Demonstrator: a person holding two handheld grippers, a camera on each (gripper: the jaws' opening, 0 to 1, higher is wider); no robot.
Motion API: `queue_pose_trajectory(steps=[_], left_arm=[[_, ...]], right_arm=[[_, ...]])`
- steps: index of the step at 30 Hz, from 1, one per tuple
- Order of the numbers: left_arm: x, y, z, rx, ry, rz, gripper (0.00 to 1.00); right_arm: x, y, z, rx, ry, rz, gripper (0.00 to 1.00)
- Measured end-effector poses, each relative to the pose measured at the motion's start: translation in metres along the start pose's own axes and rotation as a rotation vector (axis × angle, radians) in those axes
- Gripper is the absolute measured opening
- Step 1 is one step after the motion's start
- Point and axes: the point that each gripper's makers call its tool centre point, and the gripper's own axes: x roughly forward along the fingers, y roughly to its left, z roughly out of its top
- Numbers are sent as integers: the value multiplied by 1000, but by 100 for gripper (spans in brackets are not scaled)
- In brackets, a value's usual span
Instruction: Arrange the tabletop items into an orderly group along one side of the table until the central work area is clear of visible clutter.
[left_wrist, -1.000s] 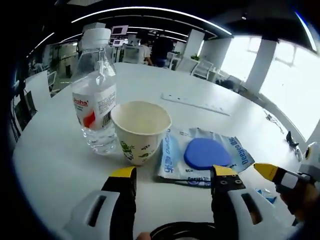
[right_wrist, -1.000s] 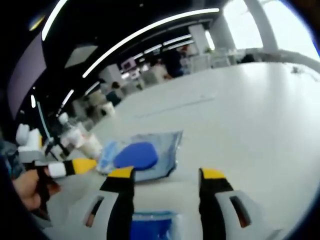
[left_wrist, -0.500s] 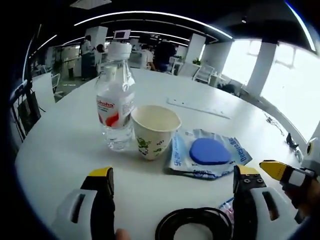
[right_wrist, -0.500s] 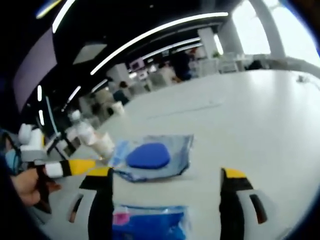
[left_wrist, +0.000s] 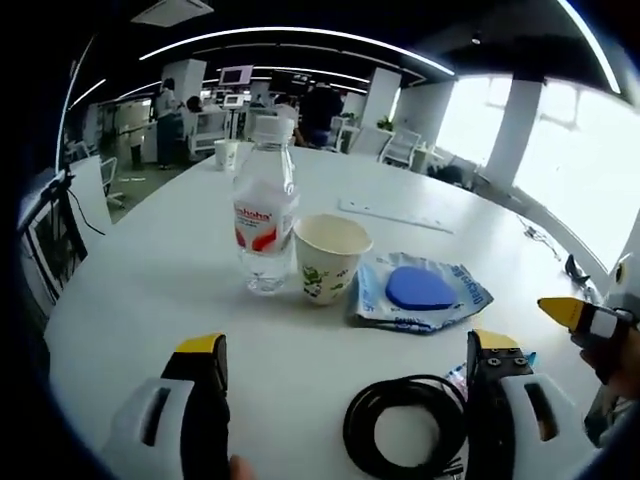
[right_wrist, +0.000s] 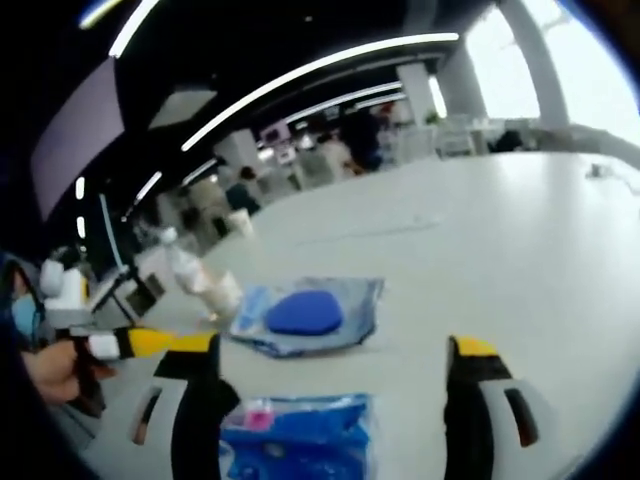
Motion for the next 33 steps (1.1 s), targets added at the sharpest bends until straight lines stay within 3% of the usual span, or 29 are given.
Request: queue_pose_trajectory(steps=[7, 11, 17, 20, 23, 27, 33], left_arm=[[-14, 7, -13, -5, 35, -33, 100], [-20, 10, -11, -4, 26, -40, 100], [-31, 12, -4, 15, 2, -10, 100], [-40, 13, -1, 18, -14, 39, 100], [-45, 5, -8, 8, -20, 69, 100], [-48, -14, -26, 7, 16, 83, 100], [-47, -35, -34, 17, 27, 93, 100]], right_arm=[[-19, 6, 0, -12, 5, -19, 89], [-24, 6, 1, 0, -1, -18, 88], [-22, 2, -8, -13, 14, 43, 87], [-22, 3, -14, -38, 48, 93, 85], [-27, -3, -13, -13, 43, 114, 85], [-30, -17, -17, 18, 57, 134, 84], [-36, -29, -21, -13, 87, 173, 83]])
